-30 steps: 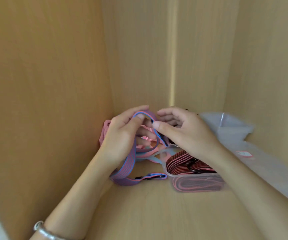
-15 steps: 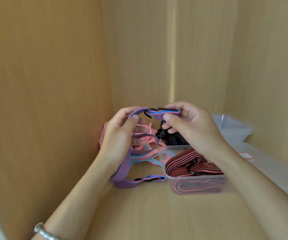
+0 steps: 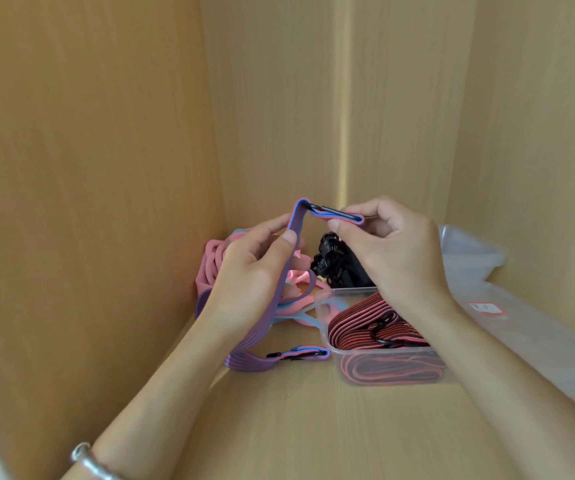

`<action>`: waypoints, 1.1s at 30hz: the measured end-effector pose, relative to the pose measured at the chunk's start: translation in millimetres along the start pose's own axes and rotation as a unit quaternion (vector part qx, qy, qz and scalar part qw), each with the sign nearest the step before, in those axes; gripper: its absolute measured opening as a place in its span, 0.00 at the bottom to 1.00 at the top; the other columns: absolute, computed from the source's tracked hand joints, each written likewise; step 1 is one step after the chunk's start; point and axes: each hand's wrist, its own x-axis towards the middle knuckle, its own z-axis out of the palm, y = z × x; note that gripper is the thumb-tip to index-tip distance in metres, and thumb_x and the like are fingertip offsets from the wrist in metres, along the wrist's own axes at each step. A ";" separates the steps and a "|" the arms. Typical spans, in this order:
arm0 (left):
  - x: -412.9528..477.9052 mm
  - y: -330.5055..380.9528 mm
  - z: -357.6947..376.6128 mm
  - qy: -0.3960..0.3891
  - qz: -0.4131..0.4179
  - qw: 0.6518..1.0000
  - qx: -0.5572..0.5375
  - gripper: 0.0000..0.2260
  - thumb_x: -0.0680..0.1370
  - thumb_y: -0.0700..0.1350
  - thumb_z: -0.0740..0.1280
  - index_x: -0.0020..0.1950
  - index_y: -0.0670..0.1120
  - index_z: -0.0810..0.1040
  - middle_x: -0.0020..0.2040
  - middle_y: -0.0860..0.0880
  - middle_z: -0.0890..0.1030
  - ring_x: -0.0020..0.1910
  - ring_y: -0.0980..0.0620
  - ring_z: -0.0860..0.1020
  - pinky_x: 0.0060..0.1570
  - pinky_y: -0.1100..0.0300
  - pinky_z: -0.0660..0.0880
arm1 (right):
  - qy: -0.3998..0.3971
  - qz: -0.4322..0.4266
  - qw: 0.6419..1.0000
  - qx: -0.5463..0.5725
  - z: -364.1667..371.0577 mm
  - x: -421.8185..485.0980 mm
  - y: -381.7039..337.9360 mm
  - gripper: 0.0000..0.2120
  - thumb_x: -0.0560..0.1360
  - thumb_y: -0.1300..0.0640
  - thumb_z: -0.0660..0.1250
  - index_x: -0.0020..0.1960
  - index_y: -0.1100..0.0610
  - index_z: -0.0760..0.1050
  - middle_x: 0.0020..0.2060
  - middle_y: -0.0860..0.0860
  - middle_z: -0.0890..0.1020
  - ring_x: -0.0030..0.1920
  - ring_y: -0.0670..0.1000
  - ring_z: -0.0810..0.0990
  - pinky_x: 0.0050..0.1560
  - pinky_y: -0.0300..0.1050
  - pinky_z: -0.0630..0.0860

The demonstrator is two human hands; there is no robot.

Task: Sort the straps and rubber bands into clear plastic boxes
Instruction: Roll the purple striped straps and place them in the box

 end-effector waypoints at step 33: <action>2.7 0.7 -9.4 -0.092 0.020 0.994 0.046 0.14 0.69 0.44 0.71 0.55 0.48 0.81 0.40 0.41 0.82 0.34 0.50 0.76 0.35 0.60 0.75 | -0.073 0.099 0.981 0.153 -1.0 1.9 -10.2 0.07 0.74 0.62 0.70 0.40 0.51 0.80 0.31 0.45 0.84 0.36 0.43 0.83 0.40 0.35 0.79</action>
